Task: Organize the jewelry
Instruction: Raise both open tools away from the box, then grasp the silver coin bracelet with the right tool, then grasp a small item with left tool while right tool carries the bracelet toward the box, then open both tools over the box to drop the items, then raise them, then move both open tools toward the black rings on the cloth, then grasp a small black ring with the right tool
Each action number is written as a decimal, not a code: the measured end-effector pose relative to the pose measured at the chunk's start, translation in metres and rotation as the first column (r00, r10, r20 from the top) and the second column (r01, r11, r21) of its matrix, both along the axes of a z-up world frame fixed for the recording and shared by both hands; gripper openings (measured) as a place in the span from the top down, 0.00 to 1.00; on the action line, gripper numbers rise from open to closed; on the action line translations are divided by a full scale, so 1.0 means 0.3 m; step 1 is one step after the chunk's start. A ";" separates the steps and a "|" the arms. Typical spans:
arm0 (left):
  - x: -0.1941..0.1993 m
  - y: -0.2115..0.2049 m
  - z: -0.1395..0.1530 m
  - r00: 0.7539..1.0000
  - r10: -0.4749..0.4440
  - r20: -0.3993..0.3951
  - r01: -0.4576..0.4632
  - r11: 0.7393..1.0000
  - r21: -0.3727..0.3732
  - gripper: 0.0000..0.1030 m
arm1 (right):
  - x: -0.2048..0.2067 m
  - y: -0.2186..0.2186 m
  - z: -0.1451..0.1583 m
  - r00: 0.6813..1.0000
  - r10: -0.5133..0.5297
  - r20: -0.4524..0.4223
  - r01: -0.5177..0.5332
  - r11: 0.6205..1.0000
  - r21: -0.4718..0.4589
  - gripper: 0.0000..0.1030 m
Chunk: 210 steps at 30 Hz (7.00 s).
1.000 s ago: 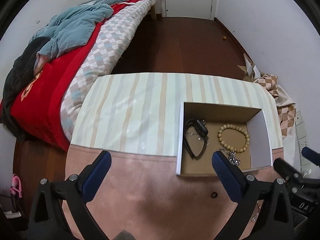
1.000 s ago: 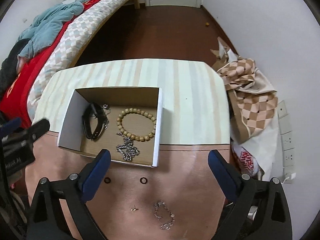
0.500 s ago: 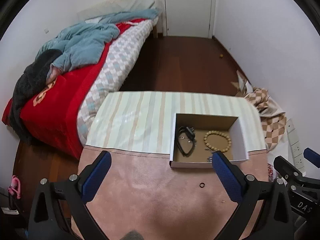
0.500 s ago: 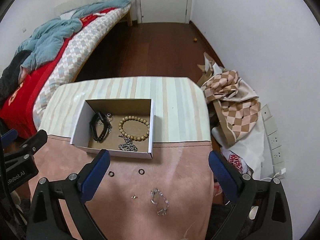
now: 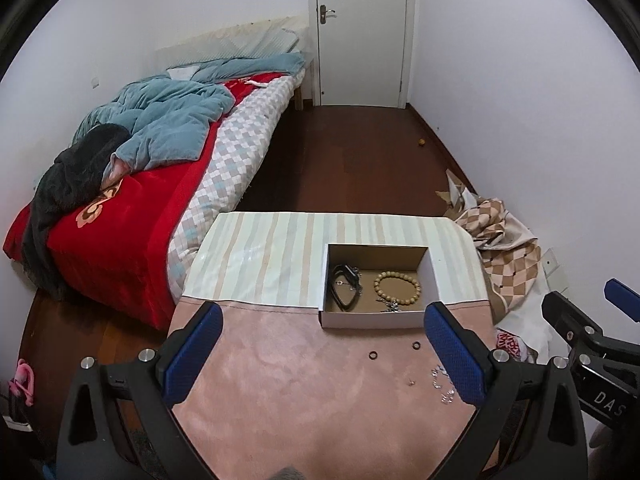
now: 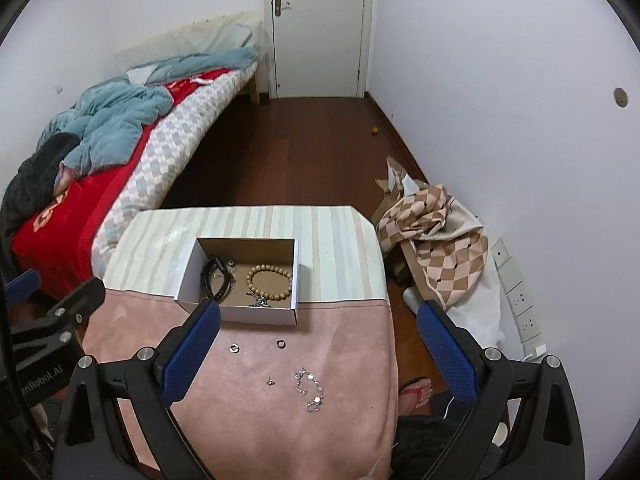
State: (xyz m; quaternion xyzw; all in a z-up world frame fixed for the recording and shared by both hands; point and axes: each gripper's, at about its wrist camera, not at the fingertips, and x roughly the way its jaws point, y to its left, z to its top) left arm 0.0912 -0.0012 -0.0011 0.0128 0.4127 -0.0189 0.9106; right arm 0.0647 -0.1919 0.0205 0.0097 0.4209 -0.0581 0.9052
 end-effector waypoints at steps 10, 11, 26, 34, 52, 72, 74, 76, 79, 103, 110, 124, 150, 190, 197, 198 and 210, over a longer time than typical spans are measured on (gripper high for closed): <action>-0.027 0.001 -0.107 0.998 0.054 -0.030 -0.054 0.999 -0.001 0.00 | -0.065 -0.070 -0.054 0.999 -0.042 -0.013 0.043 0.995 0.089 0.03; -0.026 0.003 -0.141 0.997 0.059 -0.043 -0.059 0.998 0.003 0.00 | -0.063 -0.085 -0.088 0.998 -0.053 -0.037 0.056 0.994 0.099 0.03; 0.005 0.022 -0.572 0.965 0.107 -0.238 -0.076 0.988 0.137 0.00 | -0.055 -0.177 -0.782 0.942 -0.088 -0.325 0.167 0.961 0.223 0.40; 0.037 0.014 -0.631 0.958 0.099 -0.268 -0.066 0.990 0.127 0.00 | 0.001 -0.128 -0.875 0.949 -0.081 -0.304 0.135 0.978 0.161 0.80; 0.064 -0.311 -0.748 0.928 -0.155 -0.338 0.149 0.988 -0.045 0.01 | -0.049 -0.273 -0.781 0.966 -0.128 -0.226 0.186 0.948 0.258 0.97; 0.054 -0.347 -0.761 0.919 -0.224 -0.323 0.217 0.974 -0.058 0.95 | -0.047 -0.280 -0.744 0.971 -0.130 -0.202 0.185 0.941 0.282 0.97; 0.056 -0.329 -0.735 0.922 -0.222 -0.317 0.208 0.975 -0.078 0.95 | -0.043 -0.271 -0.717 0.975 -0.115 -0.190 0.169 0.939 0.300 0.97; 0.068 -0.297 -0.683 0.928 -0.219 -0.302 0.197 0.975 -0.102 0.95 | -0.037 -0.262 -0.685 0.979 -0.098 -0.176 0.151 0.937 0.315 0.97; 0.092 -0.257 -0.613 0.935 -0.215 -0.281 0.185 0.974 -0.130 0.95 | -0.015 -0.243 -0.614 0.987 -0.058 -0.147 0.105 0.935 0.339 0.97; 0.594 -0.091 -0.497 0.917 -0.189 -0.351 0.127 0.973 -0.191 0.94 | 0.580 0.003 -0.418 0.973 0.206 -0.108 -0.162 0.932 0.324 0.97; 0.648 -0.080 -0.567 0.897 -0.117 -0.426 0.059 0.987 -0.146 0.80 | 0.690 0.015 -0.512 0.953 0.240 -0.183 -0.170 0.928 0.330 0.97; 0.605 -0.004 -0.475 0.952 -0.010 -0.307 0.004 1.000 -0.022 0.02 | 0.621 -0.023 -0.548 0.942 0.195 -0.274 -0.113 0.951 0.287 0.51; 0.327 -0.008 -0.351 0.988 0.026 -0.154 -0.018 0.999 0.050 0.00 | 0.360 -0.004 -0.447 0.981 0.013 -0.192 -0.013 1.000 0.002 0.03; 0.094 0.028 -0.415 0.986 0.117 -0.122 -0.109 0.992 0.070 0.00 | 0.092 -0.032 -0.429 0.998 0.019 -0.057 -0.013 0.994 0.111 0.08; 0.144 0.075 -0.667 0.942 0.176 -0.284 -0.149 0.982 0.116 0.00 | 0.182 -0.018 -0.763 0.981 0.089 -0.174 -0.052 0.977 0.208 0.41; 0.149 0.081 -0.686 0.938 0.183 -0.295 -0.153 0.981 0.121 0.00 | 0.185 -0.011 -0.783 0.980 0.097 -0.171 -0.059 0.975 0.213 0.41; 0.191 0.065 -0.715 0.939 0.158 -0.305 -0.132 0.986 0.106 0.01 | 0.226 0.102 -0.896 0.977 0.137 -0.160 -0.124 0.988 0.093 0.87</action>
